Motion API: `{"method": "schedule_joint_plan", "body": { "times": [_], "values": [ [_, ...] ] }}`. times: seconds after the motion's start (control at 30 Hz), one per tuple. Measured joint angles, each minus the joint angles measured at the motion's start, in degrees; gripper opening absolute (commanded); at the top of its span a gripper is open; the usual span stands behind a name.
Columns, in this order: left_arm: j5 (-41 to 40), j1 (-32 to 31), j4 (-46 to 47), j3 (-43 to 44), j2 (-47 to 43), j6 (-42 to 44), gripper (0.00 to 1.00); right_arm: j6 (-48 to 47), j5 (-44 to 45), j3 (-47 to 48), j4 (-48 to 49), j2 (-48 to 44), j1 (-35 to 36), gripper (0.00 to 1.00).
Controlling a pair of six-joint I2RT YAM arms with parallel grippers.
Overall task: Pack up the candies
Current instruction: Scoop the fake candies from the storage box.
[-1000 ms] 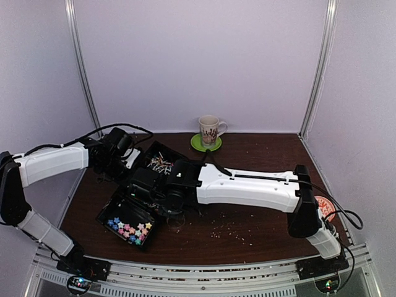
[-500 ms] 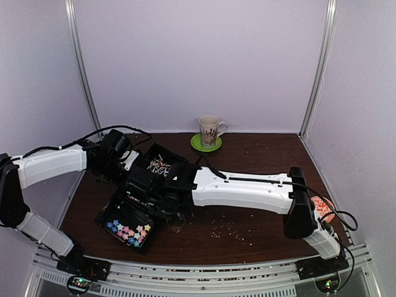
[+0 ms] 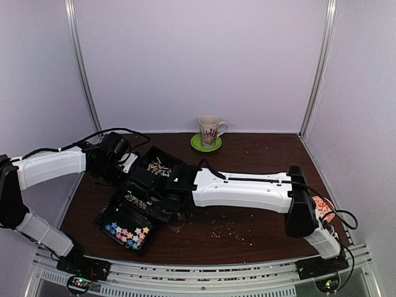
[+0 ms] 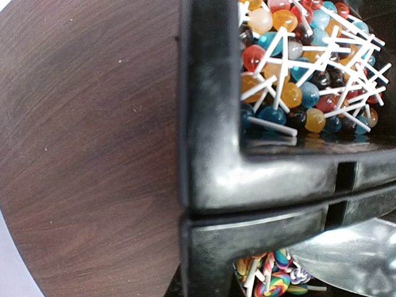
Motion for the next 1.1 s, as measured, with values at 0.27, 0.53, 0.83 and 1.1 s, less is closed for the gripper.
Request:
{"method": "schedule_joint_plan", "body": {
  "times": [0.27,0.53,0.83,1.1],
  "values": [
    [1.0,0.8,0.6,-0.1,-0.1,-0.5,0.0,2.1,-1.3,-0.3,-1.3,-0.7,-0.6,0.0],
    [2.3,1.8,2.3,-2.2,-1.8,-0.2,0.0,2.5,-1.5,-4.2,3.8,-1.6,-0.7,0.0],
    [4.3,3.0,4.0,-4.0,-3.5,-0.1,0.0,2.9,-0.3,-9.8,16.4,-2.1,-0.7,0.0],
    [5.1,3.5,5.2,-5.1,-4.6,-0.2,0.0,2.1,-0.1,-19.7,30.6,-4.7,-0.7,0.0]
  ]
}}
